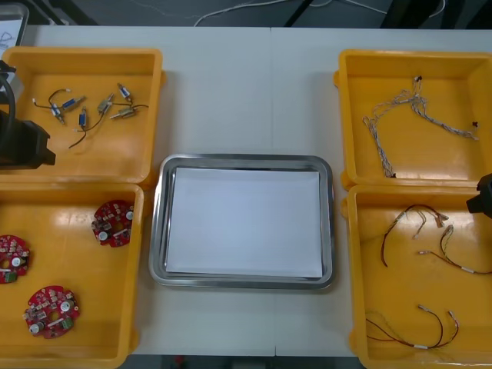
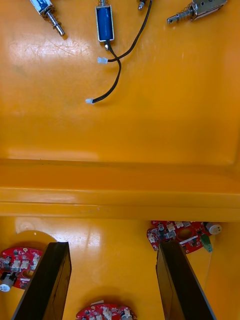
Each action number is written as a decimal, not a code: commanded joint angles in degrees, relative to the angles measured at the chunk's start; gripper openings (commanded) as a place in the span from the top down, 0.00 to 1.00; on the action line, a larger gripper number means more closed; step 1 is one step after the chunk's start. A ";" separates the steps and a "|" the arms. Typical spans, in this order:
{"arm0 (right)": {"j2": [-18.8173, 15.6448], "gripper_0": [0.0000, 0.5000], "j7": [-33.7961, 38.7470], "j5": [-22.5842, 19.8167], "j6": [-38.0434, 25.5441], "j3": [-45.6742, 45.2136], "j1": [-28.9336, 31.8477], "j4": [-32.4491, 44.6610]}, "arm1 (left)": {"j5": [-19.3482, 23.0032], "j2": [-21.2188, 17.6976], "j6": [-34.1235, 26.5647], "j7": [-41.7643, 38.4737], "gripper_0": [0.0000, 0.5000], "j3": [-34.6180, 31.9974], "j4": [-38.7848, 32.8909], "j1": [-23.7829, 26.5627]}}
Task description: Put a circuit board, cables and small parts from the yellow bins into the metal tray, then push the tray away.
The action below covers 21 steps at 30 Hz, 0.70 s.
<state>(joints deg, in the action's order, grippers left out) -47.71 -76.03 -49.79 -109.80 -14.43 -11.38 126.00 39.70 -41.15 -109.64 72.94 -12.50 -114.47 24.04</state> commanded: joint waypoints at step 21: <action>0.78 0.00 2.02 0.31 -0.20 -1.74 0.74 0.21 | -0.50 -2.27 -0.36 0.53 0.00 -1.65 -1.63 -0.84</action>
<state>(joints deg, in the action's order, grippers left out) -47.71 -76.03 -49.79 -109.80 -14.43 -11.38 126.00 39.70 -41.15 -109.64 72.94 -12.50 -114.47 24.04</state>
